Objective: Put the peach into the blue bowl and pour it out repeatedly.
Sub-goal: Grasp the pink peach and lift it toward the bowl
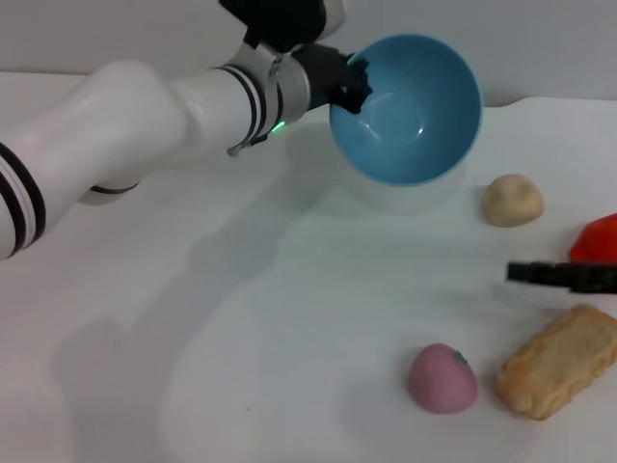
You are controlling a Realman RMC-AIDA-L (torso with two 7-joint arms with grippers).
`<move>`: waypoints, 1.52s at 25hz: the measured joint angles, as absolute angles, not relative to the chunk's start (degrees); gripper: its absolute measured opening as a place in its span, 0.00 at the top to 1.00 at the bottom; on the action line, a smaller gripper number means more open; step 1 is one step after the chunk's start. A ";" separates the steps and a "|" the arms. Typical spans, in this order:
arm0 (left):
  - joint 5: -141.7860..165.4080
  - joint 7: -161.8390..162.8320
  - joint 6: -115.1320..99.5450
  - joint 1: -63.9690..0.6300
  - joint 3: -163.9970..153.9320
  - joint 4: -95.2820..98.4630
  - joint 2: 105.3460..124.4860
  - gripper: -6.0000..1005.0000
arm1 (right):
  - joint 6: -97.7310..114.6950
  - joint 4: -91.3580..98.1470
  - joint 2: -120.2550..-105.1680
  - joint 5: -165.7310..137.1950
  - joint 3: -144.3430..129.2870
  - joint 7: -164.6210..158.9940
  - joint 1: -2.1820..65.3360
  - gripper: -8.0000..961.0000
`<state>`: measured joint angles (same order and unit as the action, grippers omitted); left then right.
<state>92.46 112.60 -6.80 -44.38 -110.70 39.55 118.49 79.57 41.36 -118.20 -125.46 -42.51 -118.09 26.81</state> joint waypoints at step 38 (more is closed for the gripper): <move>92.28 121.47 -14.10 -43.64 -109.07 36.70 118.74 1.00 | 77.36 31.27 -119.10 -129.50 -65.94 -120.80 38.94 0.60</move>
<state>92.28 121.47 -14.10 -43.64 -109.07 36.70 118.74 77.36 31.27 -119.10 -129.50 -65.94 -120.81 38.94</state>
